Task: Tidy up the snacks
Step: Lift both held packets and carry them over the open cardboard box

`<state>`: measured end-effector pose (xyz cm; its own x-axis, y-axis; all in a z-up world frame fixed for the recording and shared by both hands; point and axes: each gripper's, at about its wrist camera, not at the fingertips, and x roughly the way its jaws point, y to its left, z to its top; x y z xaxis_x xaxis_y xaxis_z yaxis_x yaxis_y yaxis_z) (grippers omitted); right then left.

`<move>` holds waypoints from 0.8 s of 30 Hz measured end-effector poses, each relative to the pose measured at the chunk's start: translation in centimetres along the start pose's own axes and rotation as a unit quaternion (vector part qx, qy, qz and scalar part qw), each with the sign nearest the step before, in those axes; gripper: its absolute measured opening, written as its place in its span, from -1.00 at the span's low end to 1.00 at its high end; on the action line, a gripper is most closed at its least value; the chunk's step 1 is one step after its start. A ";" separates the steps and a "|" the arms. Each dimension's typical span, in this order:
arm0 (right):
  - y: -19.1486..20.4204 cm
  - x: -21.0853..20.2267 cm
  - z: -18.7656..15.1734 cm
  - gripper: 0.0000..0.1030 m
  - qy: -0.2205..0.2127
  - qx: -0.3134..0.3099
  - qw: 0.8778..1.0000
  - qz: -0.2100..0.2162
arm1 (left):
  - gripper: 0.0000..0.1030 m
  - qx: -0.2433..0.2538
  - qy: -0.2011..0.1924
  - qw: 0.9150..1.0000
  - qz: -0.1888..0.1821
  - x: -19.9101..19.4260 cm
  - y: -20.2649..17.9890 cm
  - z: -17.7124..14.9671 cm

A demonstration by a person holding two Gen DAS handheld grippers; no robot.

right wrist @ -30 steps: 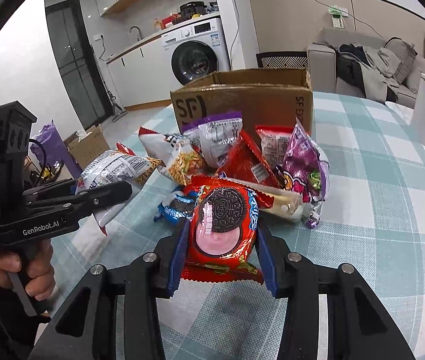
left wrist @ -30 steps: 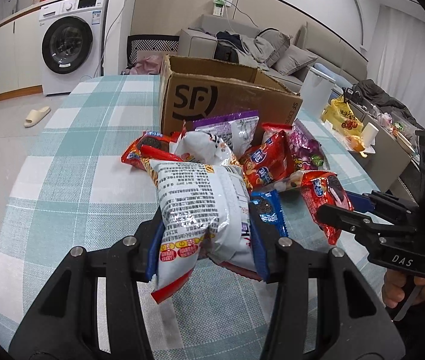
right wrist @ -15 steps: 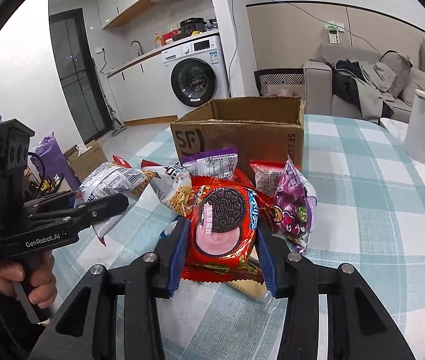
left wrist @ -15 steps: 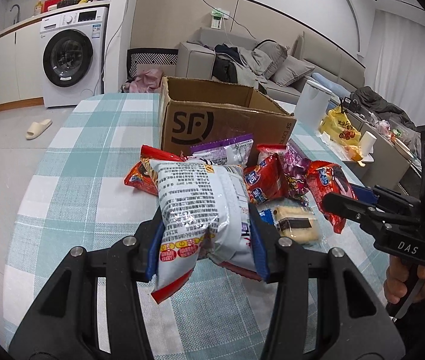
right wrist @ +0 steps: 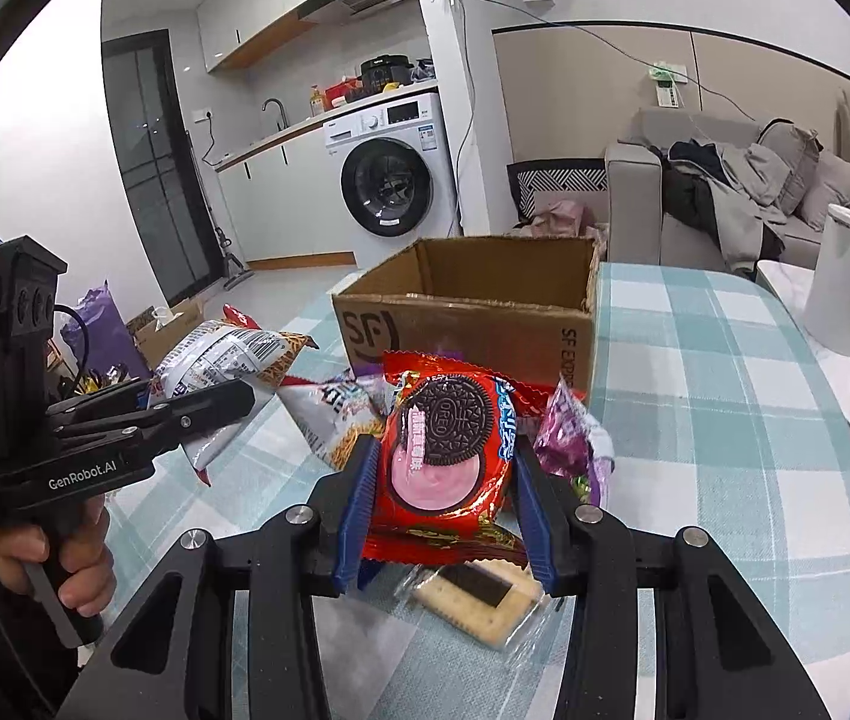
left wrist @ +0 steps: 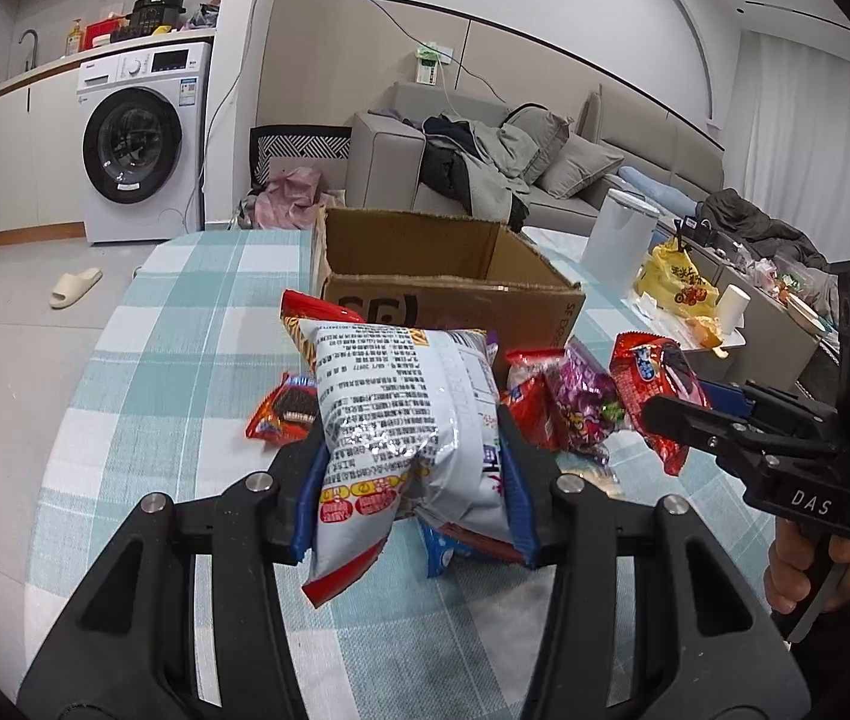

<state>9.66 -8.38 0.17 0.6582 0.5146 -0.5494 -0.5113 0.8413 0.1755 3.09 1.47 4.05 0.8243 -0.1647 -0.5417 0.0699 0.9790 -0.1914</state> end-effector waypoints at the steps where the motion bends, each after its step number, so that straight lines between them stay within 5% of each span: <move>1: -0.1 0.0 0.3 -0.15 -0.002 0.000 1.000 0.000 | -0.12 0.000 -0.002 1.000 0.000 -0.1 -0.1 0.3; 24: -1.3 1.2 4.9 -0.15 -0.024 0.002 1.000 -0.004 | -0.12 0.013 -0.024 1.000 0.008 2.0 -0.5 5.8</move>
<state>13.80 -8.04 3.30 0.6875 0.5156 -0.5114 -0.5044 0.8456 0.1745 8.00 1.36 7.78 0.8509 -0.1429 -0.5055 0.0694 0.9844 -0.1615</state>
